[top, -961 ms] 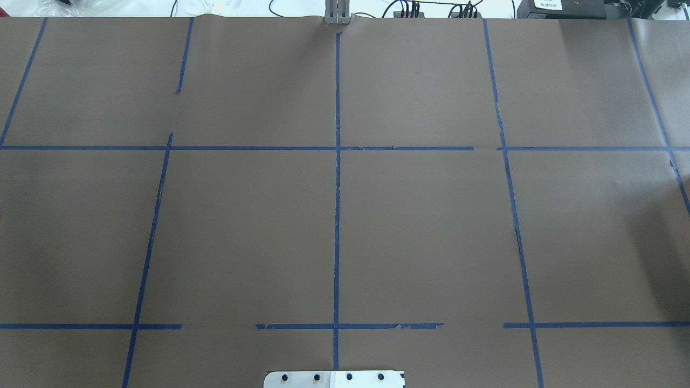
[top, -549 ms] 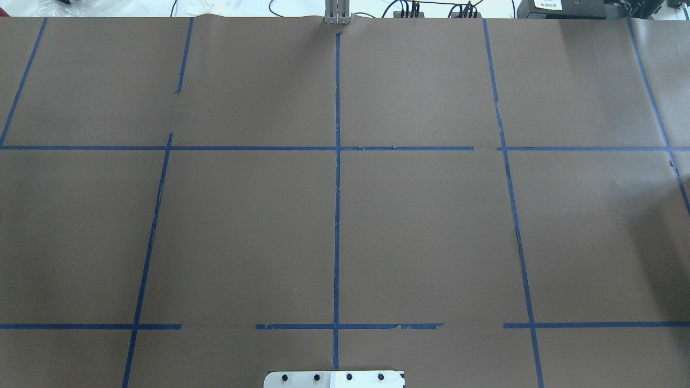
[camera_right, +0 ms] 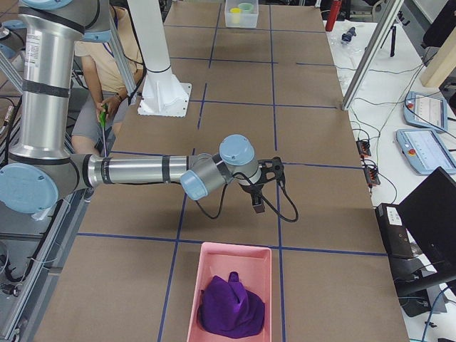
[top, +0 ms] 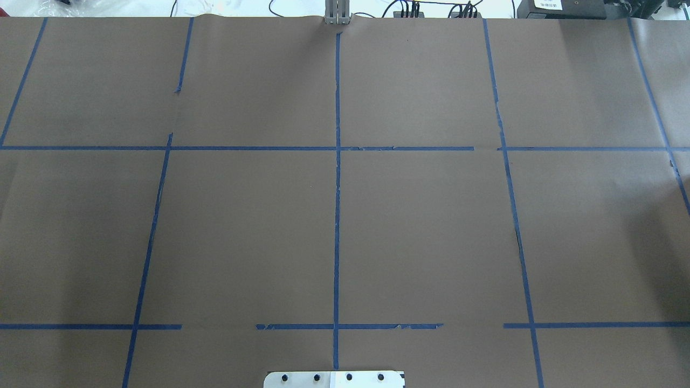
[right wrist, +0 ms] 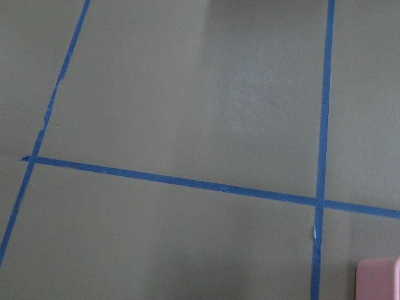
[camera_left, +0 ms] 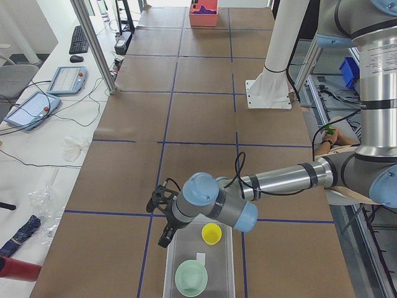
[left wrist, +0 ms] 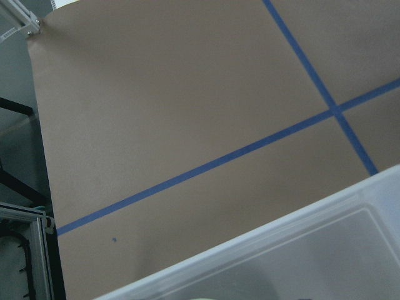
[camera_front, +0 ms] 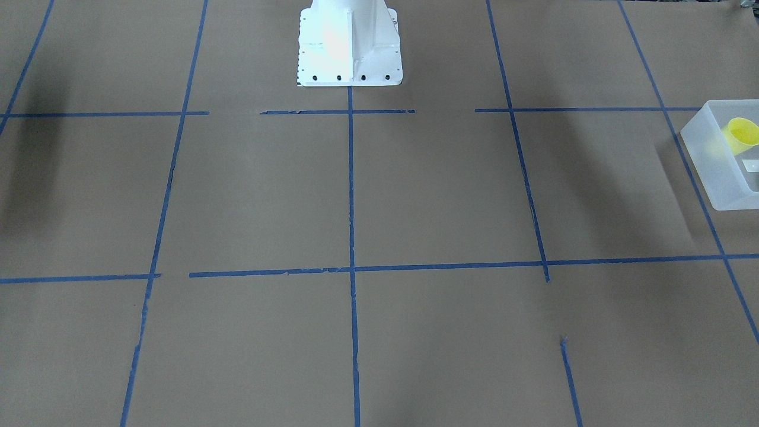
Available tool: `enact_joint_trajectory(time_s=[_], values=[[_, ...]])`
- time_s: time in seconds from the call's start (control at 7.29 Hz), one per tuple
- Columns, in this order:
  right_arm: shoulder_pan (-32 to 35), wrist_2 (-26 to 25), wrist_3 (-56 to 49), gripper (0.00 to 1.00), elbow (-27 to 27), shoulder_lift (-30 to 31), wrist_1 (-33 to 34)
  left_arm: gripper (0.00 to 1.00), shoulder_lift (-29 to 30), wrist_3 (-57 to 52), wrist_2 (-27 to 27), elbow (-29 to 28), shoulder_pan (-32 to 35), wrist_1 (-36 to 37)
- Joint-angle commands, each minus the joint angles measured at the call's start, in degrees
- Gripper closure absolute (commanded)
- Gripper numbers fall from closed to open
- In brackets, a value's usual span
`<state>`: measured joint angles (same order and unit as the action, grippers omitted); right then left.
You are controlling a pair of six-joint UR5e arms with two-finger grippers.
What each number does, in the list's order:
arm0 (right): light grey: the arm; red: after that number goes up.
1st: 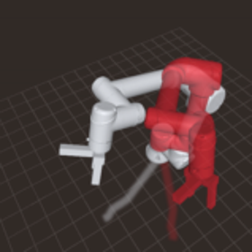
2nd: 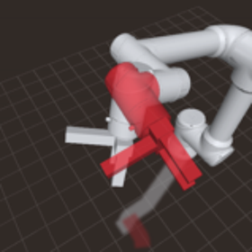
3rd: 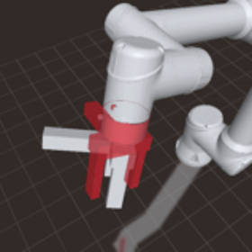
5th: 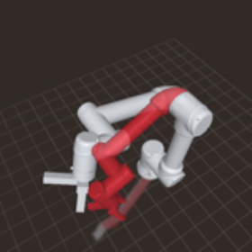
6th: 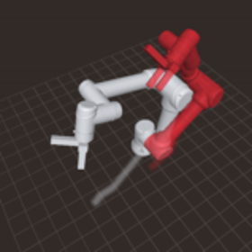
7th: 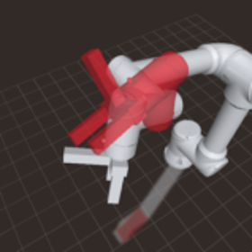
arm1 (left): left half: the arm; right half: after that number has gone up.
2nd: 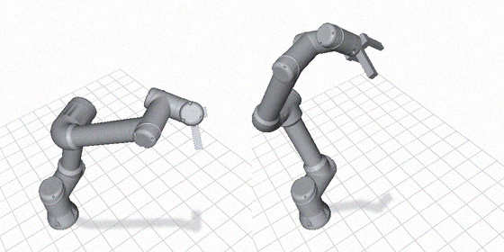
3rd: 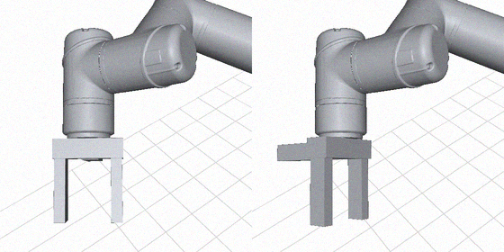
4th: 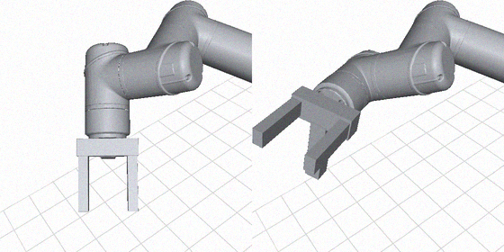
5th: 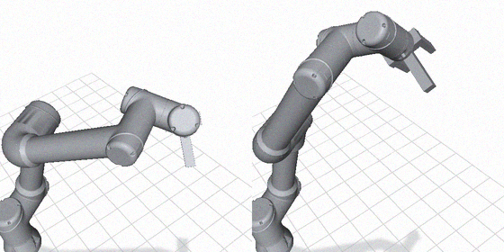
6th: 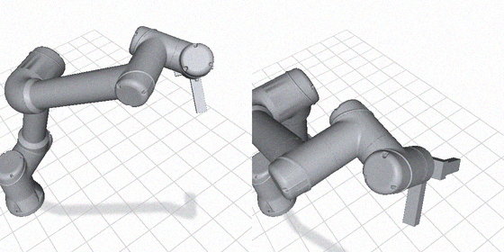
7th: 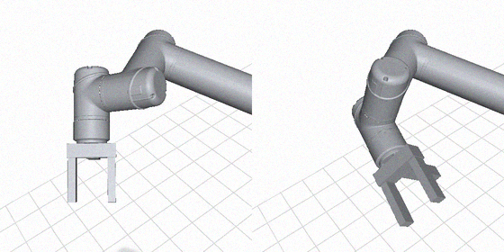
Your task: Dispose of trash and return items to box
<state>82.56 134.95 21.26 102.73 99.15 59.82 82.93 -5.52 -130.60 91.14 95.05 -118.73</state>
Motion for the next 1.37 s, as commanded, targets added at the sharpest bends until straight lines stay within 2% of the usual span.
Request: enact_joint_trajectory(time_s=[0.0, 0.14, 0.27, 0.41, 0.55, 0.69, 0.82, 1.1, 1.24], values=[[-0.46, 3.11, 0.98, 0.00, 0.64, -0.71, 0.91, 0.00, 7.75, 0.96, 0.16, 10.61, -1.27, 26.62], [-0.99, 5.74, 0.98, 0.00, 0.90, -0.62, 3.70, 0.00, 5.51, 0.60, -0.09, 10.90, -1.36, 27.31], [-4.73, 5.33, 0.98, 0.00, 2.38, -0.18, 7.38, 0.00, 3.49, 0.77, -0.27, 10.29, -1.44, 28.36], [-5.38, 4.89, 0.63, 0.00, 2.74, -0.09, 10.90, 0.00, 0.25, 0.51, -0.62, 10.98, -1.36, 27.68], [-5.74, 0.88, -0.33, 0.00, 3.09, 0.26, 11.37, 0.00, -1.96, 0.51, -2.02, 11.42, -1.36, 27.06], [-7.65, -5.33, -6.34, 0.00, 2.92, 1.48, 11.55, 0.00, -2.85, 0.42, -2.03, 11.43, -1.44, 26.88], [-6.80, -6.44, -10.67, 0.00, 3.01, 2.19, 14.94, 0.00, -3.03, 0.42, -2.12, 11.25, -1.45, 27.40], [-3.12, 0.29, -10.80, 0.00, 3.45, 1.75, 17.26, 0.00, -3.12, 0.51, -2.03, 9.16, -1.44, 27.85], [-1.28, 0.49, -10.80, 0.00, 5.10, 2.45, 17.53, 0.00, -3.12, 0.42, -1.77, 9.58, -1.45, 27.76]])
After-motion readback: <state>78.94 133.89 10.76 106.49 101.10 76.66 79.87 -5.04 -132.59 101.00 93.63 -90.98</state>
